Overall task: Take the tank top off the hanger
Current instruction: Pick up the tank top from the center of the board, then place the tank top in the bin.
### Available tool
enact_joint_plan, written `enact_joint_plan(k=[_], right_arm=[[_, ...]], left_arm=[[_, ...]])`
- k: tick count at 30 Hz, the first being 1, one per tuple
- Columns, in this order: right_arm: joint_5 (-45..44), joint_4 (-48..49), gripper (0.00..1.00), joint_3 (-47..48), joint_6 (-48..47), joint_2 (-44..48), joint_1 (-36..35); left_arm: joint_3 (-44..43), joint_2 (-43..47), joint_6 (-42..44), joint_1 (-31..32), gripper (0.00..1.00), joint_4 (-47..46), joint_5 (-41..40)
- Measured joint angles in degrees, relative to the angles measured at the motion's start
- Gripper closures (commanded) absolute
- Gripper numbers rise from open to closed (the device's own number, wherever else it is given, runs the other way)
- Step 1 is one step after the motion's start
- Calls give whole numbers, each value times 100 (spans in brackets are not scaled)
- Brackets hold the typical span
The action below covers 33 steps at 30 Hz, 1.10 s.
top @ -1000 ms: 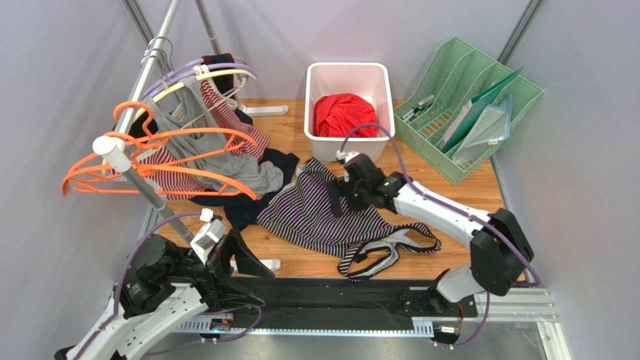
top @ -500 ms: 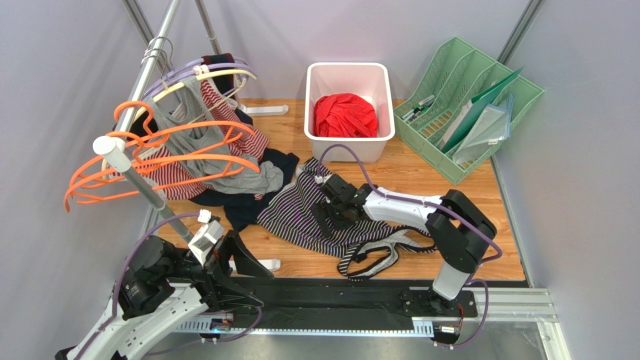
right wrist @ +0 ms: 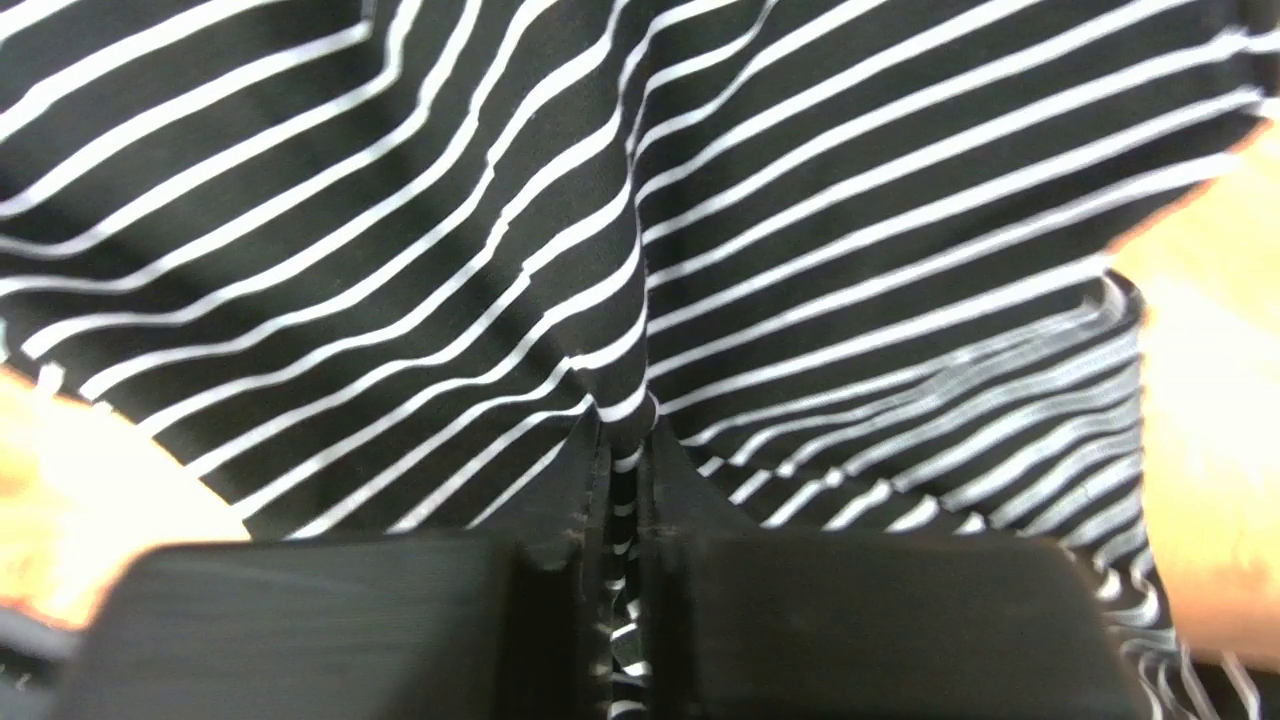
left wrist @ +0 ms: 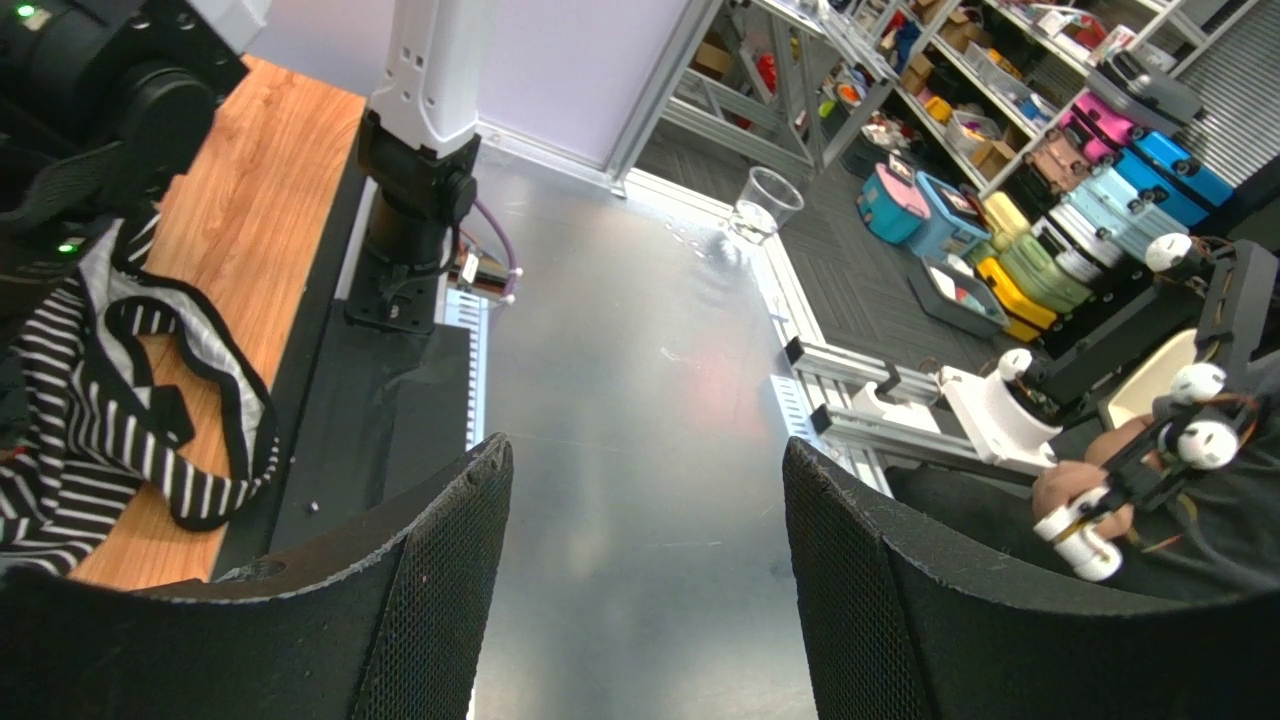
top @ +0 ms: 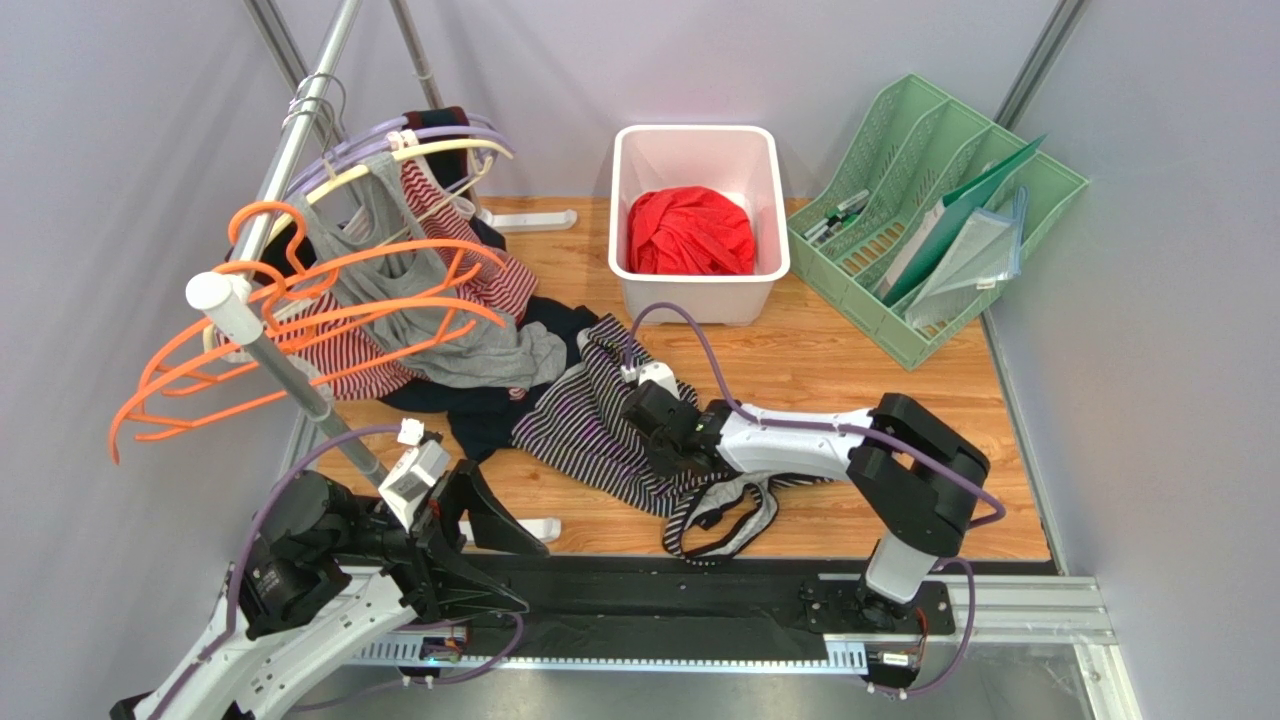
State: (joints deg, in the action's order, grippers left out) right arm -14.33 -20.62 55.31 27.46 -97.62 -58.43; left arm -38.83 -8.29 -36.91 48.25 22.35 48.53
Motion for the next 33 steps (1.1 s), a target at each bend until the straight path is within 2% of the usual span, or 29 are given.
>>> enact_joint_plan(k=[3,7,11,16,22,28,33], right_arm=[[-120,-192,100,-85,9,361,-96],[-378,-496,100,101,-140,1346,-70],[-470,-623,100,1143,-417,1956,326],[-511,-393,100,2841,-896,1919,1139],[-74,339,100,4433,-1276,1202,2243],[898,1010,100,6304,-1379,-507,3193],[1366,1478,100,7051,-1493,-1766,3486]], left_arm=[[0,0,0,0,28,0,-2],[0,-2,9,0,28,13,0],[0,-15,24,0,28,13,-2],[0,-98,37,0,28,17,-2],[0,-109,61,0,28,52,-20],[-2,-260,155,0,28,85,-28],[-2,-442,264,0,28,103,-59]])
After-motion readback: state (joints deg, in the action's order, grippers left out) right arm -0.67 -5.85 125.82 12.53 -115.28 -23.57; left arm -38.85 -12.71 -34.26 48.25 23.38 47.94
